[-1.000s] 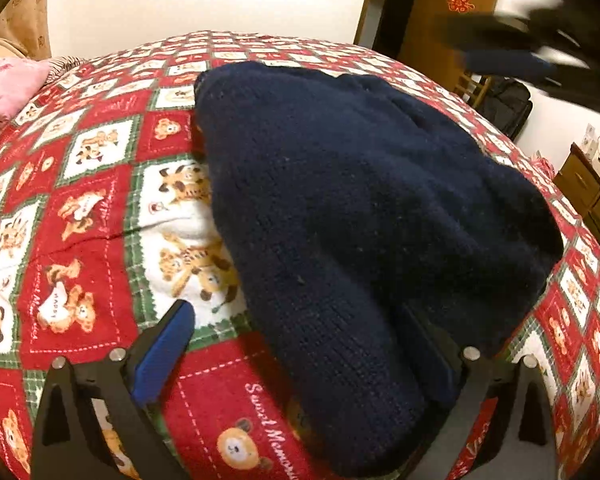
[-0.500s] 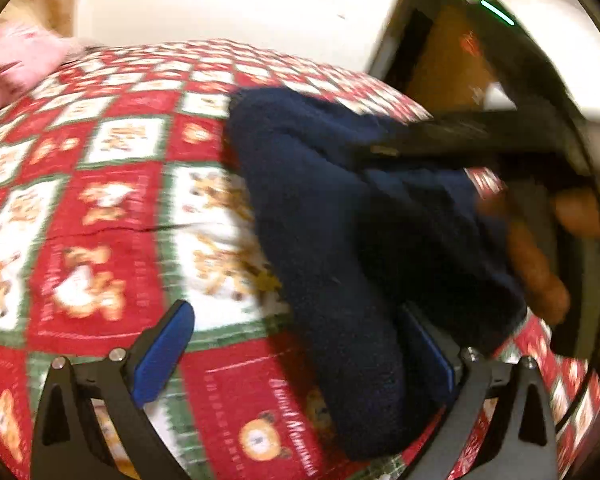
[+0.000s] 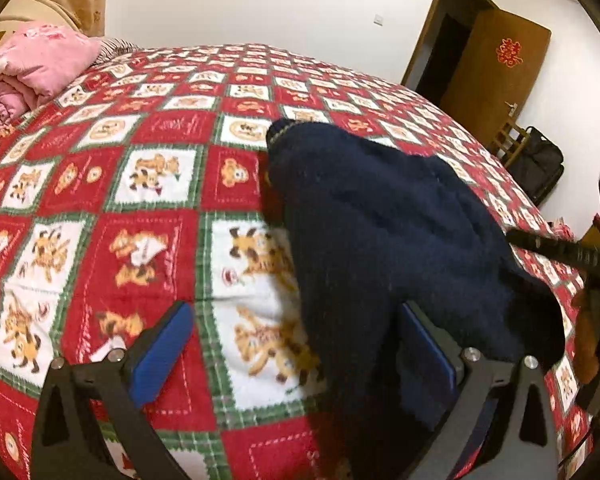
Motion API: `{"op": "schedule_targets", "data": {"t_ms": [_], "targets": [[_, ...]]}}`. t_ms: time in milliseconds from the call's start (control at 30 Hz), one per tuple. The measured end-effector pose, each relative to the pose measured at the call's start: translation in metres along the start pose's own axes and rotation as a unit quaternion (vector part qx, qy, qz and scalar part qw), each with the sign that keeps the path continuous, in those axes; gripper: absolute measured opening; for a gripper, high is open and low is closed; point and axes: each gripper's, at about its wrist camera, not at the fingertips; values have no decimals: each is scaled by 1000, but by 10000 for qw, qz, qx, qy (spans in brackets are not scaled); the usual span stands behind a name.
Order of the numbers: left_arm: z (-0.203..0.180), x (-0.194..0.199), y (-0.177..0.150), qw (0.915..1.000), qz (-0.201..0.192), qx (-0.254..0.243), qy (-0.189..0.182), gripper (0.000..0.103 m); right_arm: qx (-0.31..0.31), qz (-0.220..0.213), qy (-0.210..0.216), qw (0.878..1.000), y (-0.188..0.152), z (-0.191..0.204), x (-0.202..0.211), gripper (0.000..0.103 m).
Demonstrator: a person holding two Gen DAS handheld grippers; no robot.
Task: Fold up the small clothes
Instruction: 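Hold the striped edge with the right tool while the left tool presses the bundle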
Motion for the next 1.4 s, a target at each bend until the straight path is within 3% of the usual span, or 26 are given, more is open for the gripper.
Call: {"op": "schedule_targets", "data": {"t_ms": [100, 133, 167, 200, 267, 367, 467, 567, 700, 800, 967, 1133, 1267, 1400], "targets": [[-7, -5, 3, 9999, 29, -71, 112, 103, -201, 212, 303, 9991, 37, 0, -17, 44], [-11, -6, 4, 9999, 40, -105, 118, 103, -274, 463, 426, 9976, 48, -1, -30, 42], [-12, -8, 5, 9998, 57, -130, 121, 103, -359, 712, 614, 9949, 53, -5, -40, 24], [-15, -8, 5, 9998, 67, -166, 134, 103, -440, 936, 761, 9917, 56, -7, -54, 17], [-18, -7, 7, 9996, 21, -220, 166, 103, -318, 794, 621, 9944, 53, -7, -52, 10], [-23, -12, 8, 9992, -21, -332, 204, 103, -389, 132, 246, 9989, 45, -15, -31, 8], [-31, -24, 6, 9987, 94, -455, 202, 103, -510, 554, 117, 9971, 46, -26, -60, 8], [-36, -23, 5, 9985, 96, -509, 181, 103, -467, 386, 225, 9979, 39, -25, -52, 9], [-38, -16, 3, 9972, 25, -680, 293, 103, -284, 240, 376, 9986, 10, -21, -17, 36], [-36, -15, 2, 9971, 60, -694, 305, 103, -15, 307, 813, 9962, -27, -18, 2, 37], [-40, -24, 0, 9965, 182, -741, 337, 103, 116, 785, 651, 9947, -73, -24, -19, 37], [-42, -19, -3, 9962, 203, -759, 379, 103, -9, 718, 830, 9940, -71, -28, -15, 39], [-43, -13, -3, 9947, 188, -917, 436, 103, -52, 420, 1041, 9937, -64, -34, 0, 40], [-43, -9, 5, 9944, 128, -942, 460, 103, -216, 247, 1055, 9939, -53, -42, 5, 49]]}}
Point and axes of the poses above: each gripper's, at about its wrist camera, not at the fingertips, and x roughly against the way its jaws point, z to its left, y to its top, and after that the axes turned 15 degrees about z, right-handed
